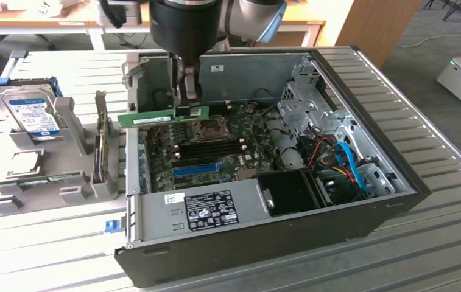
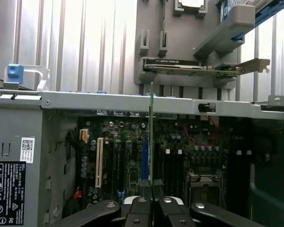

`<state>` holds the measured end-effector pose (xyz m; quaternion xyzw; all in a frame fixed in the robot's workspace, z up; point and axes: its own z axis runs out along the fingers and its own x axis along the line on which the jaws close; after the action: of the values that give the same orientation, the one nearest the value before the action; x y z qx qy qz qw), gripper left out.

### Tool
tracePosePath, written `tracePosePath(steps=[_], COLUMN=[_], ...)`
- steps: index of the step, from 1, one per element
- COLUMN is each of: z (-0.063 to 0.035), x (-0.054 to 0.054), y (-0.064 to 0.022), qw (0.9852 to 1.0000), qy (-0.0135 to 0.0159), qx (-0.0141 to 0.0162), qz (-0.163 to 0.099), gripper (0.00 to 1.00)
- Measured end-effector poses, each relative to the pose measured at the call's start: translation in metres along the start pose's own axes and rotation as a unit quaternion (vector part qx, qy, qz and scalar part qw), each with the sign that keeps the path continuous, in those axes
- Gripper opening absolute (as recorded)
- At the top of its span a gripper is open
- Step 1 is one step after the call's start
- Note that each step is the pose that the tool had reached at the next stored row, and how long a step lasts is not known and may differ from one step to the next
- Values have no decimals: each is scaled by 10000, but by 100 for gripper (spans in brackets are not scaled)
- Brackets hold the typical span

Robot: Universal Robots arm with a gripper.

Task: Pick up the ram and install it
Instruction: 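Pick up the ram and move it above insertion slot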

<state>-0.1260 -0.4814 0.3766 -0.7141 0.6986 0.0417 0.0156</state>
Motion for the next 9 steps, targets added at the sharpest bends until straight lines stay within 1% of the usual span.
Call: tracePosePath(steps=[9], z=[-8], x=[28], y=[-161], qw=[10000], qy=[1], qx=[-3], qz=[-34], gripper=[13])
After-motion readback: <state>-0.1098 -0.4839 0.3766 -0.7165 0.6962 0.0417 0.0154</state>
